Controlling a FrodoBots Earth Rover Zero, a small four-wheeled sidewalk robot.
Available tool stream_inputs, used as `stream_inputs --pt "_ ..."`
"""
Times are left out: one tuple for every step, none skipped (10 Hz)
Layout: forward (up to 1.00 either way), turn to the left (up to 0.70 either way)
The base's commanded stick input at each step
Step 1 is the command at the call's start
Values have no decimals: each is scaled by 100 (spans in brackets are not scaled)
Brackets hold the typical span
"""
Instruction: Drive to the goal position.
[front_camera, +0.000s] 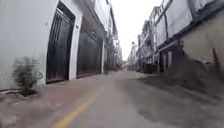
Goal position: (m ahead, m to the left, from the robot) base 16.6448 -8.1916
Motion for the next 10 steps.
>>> stream_inputs --pt "100 6" --pt "100 6" --pt "100 6" --pt "100 6" --pt "100 6" --pt "100 6" --pt "100 6" --pt "100 6" --pt "100 6" --pt "100 6"
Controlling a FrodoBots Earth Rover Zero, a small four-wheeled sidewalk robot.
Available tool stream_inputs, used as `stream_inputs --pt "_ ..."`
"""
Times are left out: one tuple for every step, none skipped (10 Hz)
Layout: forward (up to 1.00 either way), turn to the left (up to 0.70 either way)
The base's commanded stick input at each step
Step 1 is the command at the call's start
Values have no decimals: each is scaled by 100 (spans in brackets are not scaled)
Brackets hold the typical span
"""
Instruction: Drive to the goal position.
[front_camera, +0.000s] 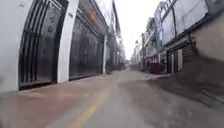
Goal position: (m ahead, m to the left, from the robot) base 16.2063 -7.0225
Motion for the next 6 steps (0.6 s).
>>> stream_inputs --pt "100 6" --pt "100 -4" --pt "100 -34" --pt "100 -34" --pt "100 -34" --pt "100 -34"
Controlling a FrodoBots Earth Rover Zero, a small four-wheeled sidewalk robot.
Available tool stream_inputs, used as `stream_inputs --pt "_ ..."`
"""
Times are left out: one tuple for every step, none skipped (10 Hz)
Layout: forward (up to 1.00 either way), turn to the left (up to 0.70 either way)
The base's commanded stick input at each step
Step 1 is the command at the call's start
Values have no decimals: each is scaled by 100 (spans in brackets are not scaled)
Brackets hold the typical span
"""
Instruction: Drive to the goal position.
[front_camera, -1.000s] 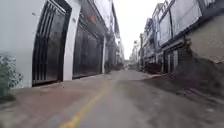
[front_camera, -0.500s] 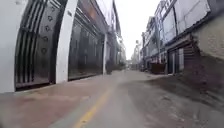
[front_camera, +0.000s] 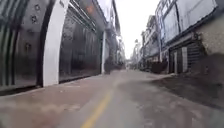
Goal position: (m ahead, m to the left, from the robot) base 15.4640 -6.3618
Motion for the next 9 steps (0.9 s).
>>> stream_inputs --pt "100 -34" --pt "100 -34" --pt "100 1" --pt "100 6" --pt "100 6" --pt "100 6" --pt "100 6" --pt "100 6" --pt "100 6"
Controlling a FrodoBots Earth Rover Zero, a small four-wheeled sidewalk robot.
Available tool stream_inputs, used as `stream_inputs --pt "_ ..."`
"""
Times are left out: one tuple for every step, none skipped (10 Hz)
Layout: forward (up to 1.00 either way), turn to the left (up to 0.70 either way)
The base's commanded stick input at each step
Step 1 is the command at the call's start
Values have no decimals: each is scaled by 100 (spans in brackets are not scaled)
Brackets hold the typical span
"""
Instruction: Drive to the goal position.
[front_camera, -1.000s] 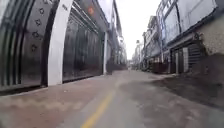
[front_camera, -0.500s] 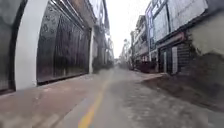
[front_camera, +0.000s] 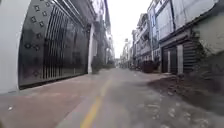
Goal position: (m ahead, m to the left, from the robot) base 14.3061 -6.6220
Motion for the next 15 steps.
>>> stream_inputs --pt "100 6" --pt "100 6" --pt "100 6" --pt "100 1" --pt "100 -11" --pt "100 -34" --pt "100 -34" --pt "100 -34" --pt "100 -34" --pt "100 -34" --pt "100 -22" --pt "100 3" --pt "100 6" --pt "100 6" --pt "100 6"
